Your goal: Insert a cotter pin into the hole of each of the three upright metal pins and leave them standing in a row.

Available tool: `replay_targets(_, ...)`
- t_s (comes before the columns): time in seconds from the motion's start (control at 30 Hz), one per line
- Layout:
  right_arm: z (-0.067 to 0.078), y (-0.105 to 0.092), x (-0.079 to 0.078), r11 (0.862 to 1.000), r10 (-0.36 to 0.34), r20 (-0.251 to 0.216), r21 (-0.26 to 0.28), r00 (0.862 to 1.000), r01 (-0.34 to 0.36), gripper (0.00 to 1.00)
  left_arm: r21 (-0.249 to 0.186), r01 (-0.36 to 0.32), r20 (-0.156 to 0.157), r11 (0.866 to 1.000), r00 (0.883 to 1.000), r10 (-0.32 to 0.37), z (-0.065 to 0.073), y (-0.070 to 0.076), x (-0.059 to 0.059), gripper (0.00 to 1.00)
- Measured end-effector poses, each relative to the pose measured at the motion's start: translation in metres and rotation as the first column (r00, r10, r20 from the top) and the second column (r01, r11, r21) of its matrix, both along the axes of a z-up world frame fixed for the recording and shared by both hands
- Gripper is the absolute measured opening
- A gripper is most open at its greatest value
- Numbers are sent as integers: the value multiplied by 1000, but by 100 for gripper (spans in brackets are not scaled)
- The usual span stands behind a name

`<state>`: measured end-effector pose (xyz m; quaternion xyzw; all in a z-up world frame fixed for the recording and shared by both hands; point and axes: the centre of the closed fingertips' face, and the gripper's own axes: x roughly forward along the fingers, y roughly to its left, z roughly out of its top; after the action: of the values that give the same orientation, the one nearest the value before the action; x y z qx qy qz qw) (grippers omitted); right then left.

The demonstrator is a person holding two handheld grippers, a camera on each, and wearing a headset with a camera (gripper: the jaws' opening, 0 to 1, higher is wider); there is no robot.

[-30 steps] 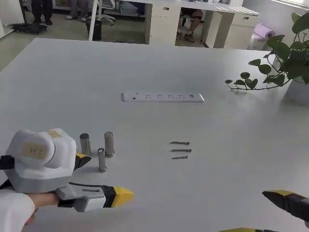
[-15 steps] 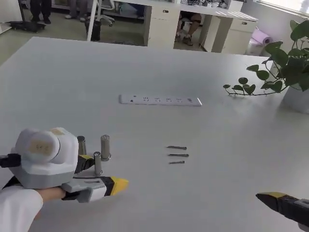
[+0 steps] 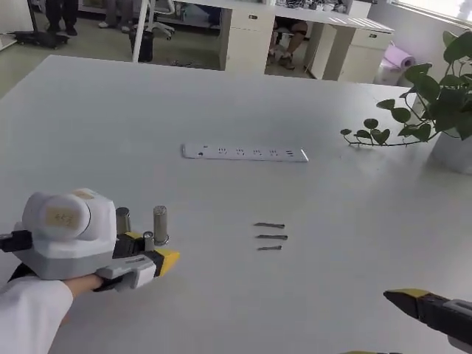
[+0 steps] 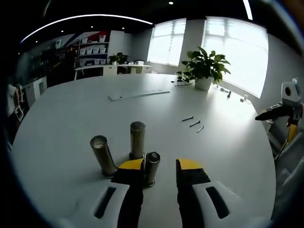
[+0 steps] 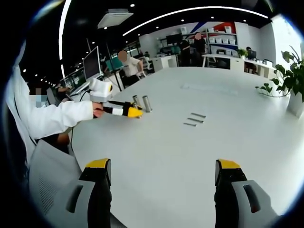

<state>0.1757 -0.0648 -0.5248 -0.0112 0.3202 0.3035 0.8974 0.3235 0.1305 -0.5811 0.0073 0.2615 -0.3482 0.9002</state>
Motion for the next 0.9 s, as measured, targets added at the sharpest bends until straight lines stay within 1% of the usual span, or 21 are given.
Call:
replay_targets(0.13, 1, 2, -1, 1000, 4, 0, 9, 1000, -4, 88, -8, -26, 3, 1000, 1000, 26, 1, 3, 3, 15)
replay_targets(0.2, 1, 2, -1, 1000, 4, 2, 11, 1000, -4, 87, -6, -34, 7, 999, 999, 34, 0, 5, 5, 10)
replay_targets(0.3, 2, 2, -1, 1000, 2, 4, 12, 1000, -2, 87, -13, -34, 6, 999, 999, 34, 1, 5, 5, 10)
replay_targets(0.47, 1, 3, -3, 1000, 6, 4, 14, 1000, -6, 87, -6, -36, 16, 999, 999, 36, 2, 5, 4, 9)
replay_targets(0.5, 1, 3, -4, 1000, 6, 5, 14, 1000, -6, 87, -4, -38, 22, 999, 999, 38, 3, 5, 4, 8)
replay_targets(0.57, 2, 3, -4, 1000, 6, 7, 17, 1000, -6, 87, -22, -43, -9, 999, 999, 43, 5, 3, 0, 8)
replay_targets(0.63, 3, 3, -5, 1000, 4, 13, 21, 1000, -4, 87, -21, -41, 4, 999, 999, 41, 9, 1, -4, 8)
replay_targets(0.73, 4, 4, -7, 1000, 0, 21, 28, 1000, -1, 87, 20, -28, 34, 999, 999, 27, 14, -2, -12, 8)
replay_targets(0.8, 4, 4, -9, 1000, -2, 24, 30, 1000, 1, 87, 31, -37, 43, 999, 998, 35, 18, -3, -16, 7)
replay_targets(0.9, 4, 4, -13, 999, -1, 27, 34, 1000, 1, 87, 47, -61, 56, 997, 997, 58, 22, -3, -19, 7)
